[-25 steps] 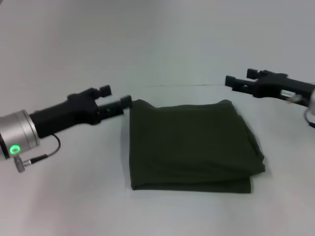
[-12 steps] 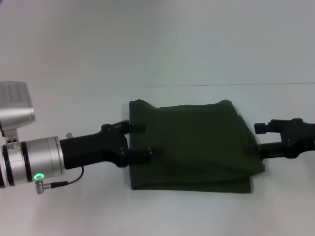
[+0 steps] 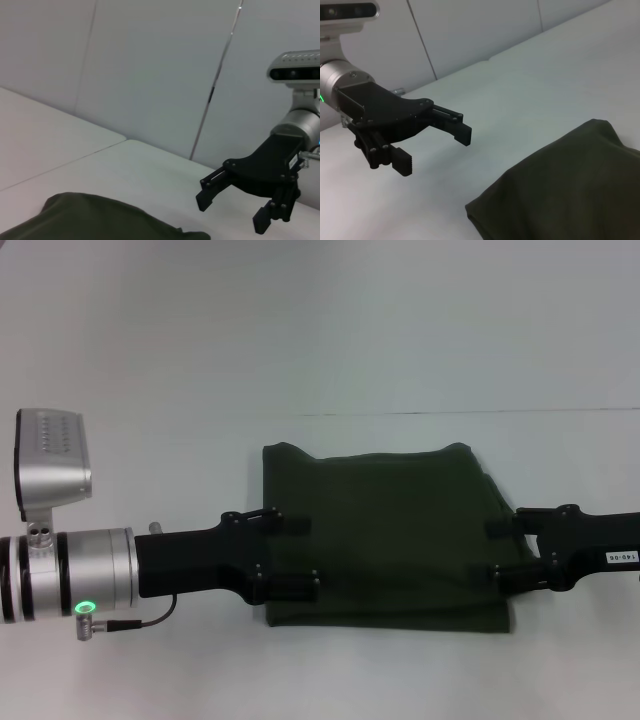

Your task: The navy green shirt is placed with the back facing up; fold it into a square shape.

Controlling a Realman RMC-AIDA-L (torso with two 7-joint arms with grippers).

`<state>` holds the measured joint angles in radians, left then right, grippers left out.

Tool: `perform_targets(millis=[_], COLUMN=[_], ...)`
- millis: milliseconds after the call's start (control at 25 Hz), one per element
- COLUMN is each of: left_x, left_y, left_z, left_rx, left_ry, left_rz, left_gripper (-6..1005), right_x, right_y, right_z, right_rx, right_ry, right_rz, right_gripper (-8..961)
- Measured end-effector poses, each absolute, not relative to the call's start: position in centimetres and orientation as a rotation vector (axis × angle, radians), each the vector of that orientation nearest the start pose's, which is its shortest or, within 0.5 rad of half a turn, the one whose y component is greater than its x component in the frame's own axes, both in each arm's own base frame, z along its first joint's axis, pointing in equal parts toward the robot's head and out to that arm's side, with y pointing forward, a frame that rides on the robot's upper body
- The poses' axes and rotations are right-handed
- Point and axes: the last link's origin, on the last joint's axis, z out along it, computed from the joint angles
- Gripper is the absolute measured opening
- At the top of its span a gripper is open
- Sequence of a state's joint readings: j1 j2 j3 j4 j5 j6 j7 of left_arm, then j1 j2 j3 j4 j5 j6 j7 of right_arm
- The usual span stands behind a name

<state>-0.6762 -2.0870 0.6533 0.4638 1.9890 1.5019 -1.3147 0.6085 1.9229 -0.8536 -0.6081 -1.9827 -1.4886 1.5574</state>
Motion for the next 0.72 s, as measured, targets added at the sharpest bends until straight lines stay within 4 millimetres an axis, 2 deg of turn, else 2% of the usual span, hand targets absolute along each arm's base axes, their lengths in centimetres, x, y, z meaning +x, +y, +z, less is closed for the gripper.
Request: perform_targets(millis=[720], left_x=[-21.96], left_y=[35.37], left_z=[-3.52], left_rx=[-2.806], left_ry=[-0.558], left_rz=[-0.789], left_gripper=[923], right_x=[26.55], right_y=[36.32], right_z=[3.48], right_rx=[-2.769], right_ry=[0.718], right_rz=[0.475], right_gripper=[916])
